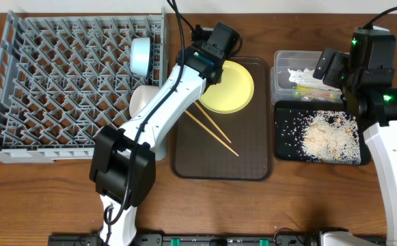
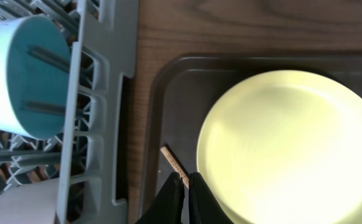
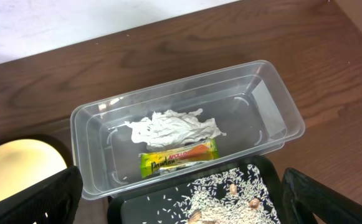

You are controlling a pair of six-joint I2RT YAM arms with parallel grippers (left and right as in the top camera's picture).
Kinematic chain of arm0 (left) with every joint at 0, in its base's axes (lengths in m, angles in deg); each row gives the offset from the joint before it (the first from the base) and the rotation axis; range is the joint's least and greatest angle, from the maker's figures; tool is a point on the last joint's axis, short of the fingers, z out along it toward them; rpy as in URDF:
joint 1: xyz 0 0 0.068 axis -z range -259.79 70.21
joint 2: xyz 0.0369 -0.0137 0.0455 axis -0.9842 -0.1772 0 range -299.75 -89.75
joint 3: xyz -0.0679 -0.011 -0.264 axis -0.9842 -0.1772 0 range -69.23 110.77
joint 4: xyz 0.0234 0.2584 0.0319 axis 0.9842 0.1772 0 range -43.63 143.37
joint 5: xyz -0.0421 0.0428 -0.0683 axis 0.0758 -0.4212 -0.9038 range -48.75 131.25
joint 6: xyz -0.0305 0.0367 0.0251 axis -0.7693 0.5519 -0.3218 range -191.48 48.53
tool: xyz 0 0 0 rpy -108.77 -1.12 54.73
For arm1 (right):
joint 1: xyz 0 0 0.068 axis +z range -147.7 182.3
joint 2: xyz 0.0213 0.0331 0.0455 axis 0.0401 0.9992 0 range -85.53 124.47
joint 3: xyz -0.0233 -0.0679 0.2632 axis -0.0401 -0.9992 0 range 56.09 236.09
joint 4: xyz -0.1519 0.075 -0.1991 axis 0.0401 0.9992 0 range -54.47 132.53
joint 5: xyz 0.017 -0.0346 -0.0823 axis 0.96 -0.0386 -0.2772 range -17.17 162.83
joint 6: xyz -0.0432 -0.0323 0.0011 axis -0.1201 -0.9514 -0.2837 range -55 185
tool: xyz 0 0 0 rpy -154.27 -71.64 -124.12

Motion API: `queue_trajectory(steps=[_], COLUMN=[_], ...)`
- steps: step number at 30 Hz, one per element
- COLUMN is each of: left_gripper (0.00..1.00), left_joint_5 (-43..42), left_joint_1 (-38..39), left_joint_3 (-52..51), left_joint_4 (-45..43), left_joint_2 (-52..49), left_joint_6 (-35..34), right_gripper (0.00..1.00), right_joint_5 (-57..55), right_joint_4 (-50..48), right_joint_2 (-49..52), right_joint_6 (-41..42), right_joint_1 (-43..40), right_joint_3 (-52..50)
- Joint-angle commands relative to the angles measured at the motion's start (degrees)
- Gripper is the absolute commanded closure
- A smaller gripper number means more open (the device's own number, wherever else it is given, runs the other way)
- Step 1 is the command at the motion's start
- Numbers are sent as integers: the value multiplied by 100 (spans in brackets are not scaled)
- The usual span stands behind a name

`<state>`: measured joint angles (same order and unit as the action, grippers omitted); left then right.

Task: Sort waste into correct bins and load items into the dishwasher

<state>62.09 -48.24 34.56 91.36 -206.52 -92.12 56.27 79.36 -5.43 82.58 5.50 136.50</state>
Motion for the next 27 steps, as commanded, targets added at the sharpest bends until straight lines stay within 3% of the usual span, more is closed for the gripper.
queue_trajectory(steps=[1,4,13,20,27], left_gripper=[85,66,51,50,50], left_joint_5=[-516,-848,-918,-970,-981], left_joint_1=[-28,-28,-28,-79,-101], left_joint_3=[-57,-57,-61,-61,-61], left_joint_4=[50,72,328,271,236], left_joint_2=[-15,-103,-365,-796,-1200], left_joint_6=[39,-350,-2052,-3386,-4000], right_gripper=[1,1,1,1,1], right_joint_5=[-101,-101,-101,-101,-101], right_joint_4=[-4,-4,-4,-4,-4], right_joint_2=[-26,-26,-26,-26,-26], right_joint_6=[63,63,63,63,63], right_joint_1=[-46,-46,-46,-46,-46], right_joint_3=[7,7,7,7,7])
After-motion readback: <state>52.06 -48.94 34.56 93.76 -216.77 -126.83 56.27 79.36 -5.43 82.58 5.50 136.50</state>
